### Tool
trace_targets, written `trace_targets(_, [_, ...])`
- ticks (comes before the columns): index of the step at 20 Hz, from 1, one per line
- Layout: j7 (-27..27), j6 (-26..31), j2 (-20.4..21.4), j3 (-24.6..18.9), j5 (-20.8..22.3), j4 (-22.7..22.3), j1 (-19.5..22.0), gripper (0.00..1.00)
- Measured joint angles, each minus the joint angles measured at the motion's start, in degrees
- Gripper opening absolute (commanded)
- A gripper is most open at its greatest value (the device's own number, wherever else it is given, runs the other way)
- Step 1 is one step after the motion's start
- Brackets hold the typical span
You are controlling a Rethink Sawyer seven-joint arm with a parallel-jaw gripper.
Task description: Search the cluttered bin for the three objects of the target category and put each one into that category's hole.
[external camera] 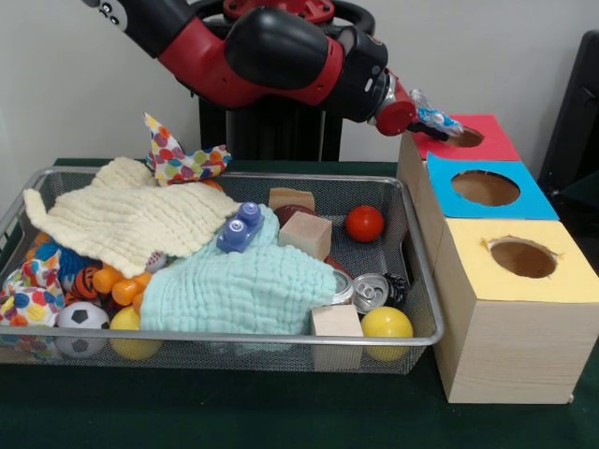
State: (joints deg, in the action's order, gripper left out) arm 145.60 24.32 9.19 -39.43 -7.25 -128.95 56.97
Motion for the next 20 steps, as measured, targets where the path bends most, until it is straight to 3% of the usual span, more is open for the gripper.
trace_targets(8, [0.0, -0.2, -1.3, -0.4, -2.2, -0.4, 1.5, 1.00])
trace_targets(20, [0.0, -8.0, -7.2, -3.8, -3.7, -1.0, 8.8, 1.00])
